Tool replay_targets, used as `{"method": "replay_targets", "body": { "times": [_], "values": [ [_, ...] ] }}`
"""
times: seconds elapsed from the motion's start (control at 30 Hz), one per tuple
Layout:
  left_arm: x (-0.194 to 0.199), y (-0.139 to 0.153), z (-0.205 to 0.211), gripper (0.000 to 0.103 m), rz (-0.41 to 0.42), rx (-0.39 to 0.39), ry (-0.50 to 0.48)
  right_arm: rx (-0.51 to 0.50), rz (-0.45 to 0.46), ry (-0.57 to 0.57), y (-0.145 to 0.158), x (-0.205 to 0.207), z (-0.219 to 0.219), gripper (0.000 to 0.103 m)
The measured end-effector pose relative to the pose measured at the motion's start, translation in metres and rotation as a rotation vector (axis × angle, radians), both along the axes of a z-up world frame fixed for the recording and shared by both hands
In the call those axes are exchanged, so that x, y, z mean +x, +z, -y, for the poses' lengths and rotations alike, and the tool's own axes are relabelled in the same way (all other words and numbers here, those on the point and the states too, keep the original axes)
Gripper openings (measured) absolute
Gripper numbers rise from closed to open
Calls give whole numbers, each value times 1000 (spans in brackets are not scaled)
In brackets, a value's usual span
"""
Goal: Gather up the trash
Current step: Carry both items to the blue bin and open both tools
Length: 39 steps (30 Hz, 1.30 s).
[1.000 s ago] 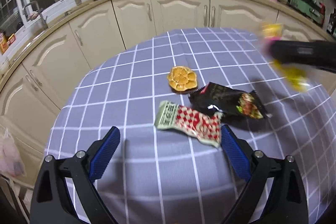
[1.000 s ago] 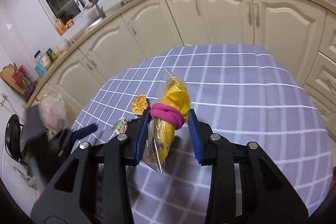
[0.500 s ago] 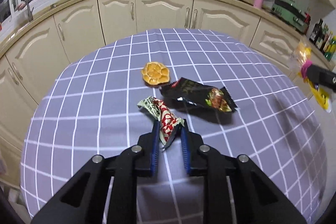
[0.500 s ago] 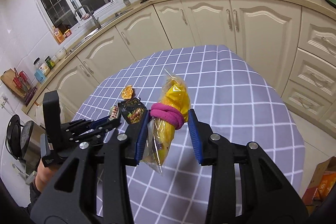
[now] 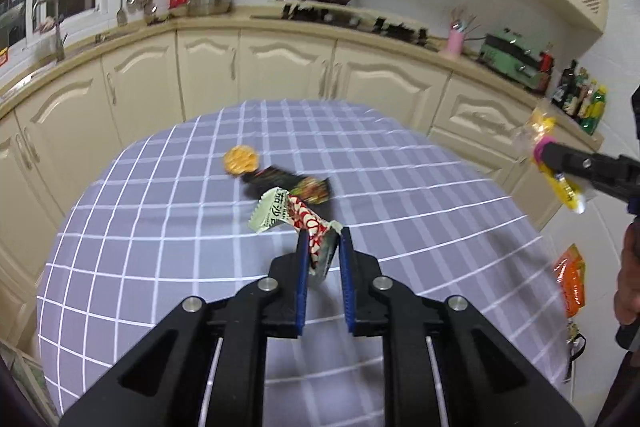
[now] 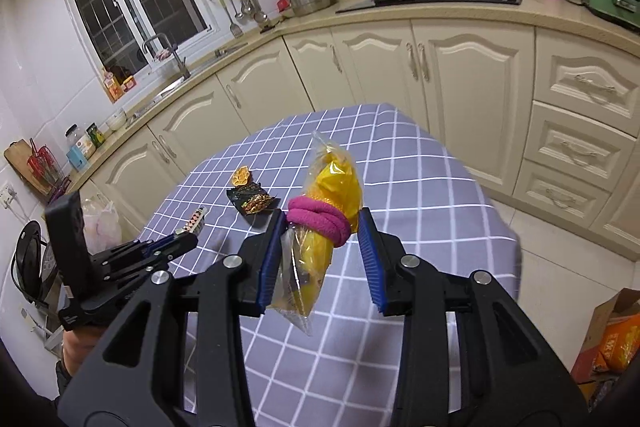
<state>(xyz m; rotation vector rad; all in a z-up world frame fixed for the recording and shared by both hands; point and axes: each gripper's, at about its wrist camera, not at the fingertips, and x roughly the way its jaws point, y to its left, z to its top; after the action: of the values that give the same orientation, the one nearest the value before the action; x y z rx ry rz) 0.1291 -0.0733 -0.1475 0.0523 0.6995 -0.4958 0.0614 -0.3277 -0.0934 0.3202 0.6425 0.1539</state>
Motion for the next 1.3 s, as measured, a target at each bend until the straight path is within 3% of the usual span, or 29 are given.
{"method": "replay_targets", "body": {
  "times": [0.37, 0.77, 1.0, 1.3],
  "values": [
    [-66, 55, 87, 13, 134, -93, -190, -28, 76, -148, 23, -75, 58, 36],
    [-134, 60, 216, 13, 137, -167, -464, -68, 72, -394, 14, -168, 144, 36],
    [-175, 20, 290, 13, 58, -141, -615, -37, -24, -561, -31, -230, 203, 37],
    [-194, -71, 369, 13, -159, -51, -749, 58, -223, -698, -126, -277, 256, 37]
  ]
}}
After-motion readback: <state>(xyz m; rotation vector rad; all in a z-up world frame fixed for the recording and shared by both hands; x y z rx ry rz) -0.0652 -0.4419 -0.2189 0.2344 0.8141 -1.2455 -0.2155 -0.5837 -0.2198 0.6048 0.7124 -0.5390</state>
